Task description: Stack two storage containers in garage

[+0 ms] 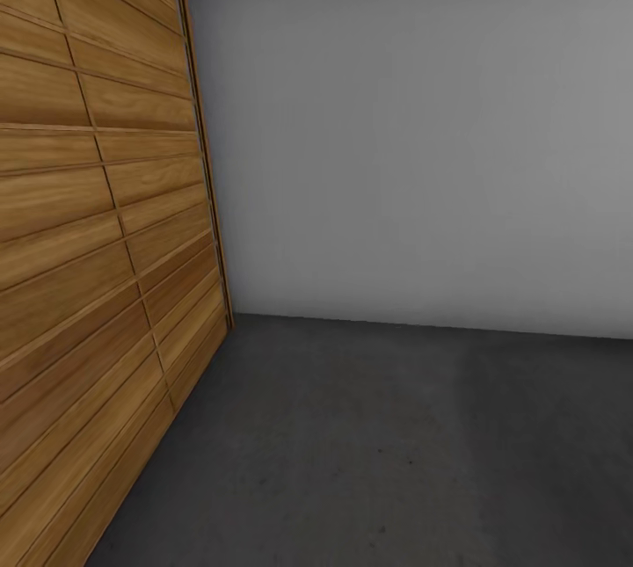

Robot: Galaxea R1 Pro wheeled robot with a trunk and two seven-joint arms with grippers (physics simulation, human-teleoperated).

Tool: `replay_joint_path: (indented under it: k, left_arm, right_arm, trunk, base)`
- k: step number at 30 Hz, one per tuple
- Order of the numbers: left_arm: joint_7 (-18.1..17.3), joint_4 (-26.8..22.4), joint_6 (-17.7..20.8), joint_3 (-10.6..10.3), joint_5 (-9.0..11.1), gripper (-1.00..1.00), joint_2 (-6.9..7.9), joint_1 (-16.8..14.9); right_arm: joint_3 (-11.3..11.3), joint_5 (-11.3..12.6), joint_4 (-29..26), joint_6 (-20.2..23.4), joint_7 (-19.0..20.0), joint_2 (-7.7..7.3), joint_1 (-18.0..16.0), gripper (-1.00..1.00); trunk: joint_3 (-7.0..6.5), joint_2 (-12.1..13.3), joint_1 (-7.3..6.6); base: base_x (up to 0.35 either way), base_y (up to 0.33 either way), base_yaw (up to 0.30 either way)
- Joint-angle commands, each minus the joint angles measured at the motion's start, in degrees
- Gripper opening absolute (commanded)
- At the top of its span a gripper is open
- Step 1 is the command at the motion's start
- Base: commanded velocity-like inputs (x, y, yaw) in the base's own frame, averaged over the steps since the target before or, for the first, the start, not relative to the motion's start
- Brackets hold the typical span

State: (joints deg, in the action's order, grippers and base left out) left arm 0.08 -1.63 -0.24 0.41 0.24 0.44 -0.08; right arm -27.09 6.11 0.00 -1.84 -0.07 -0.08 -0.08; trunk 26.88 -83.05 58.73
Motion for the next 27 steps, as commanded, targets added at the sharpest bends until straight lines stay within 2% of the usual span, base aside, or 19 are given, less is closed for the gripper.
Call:
replay_joint_path:
  k: [1, 27]
  left_arm:
    - [0.0, 0.0, 0.0, 0.0, 0.0, 1.00, 0.00, 0.0]
    - [0.0, 0.0, -0.1, 0.1, 0.0, 1.00, -0.02, 0.0]
  right_arm:
    - [-0.5, 0.6, 0.0, -0.7, 0.0, 0.10, 0.0, 1.00]
    - [-0.5, 0.6, 0.0, -1.4, 0.0, 0.17, 0.0, 1.00]
  trunk:
    - [0.05, 0.0, 0.00]
    - [0.05, 0.0, 0.00]
  base:
    - [0.000, 0.000, 0.000]
    - [0.000, 0.000, 0.000]
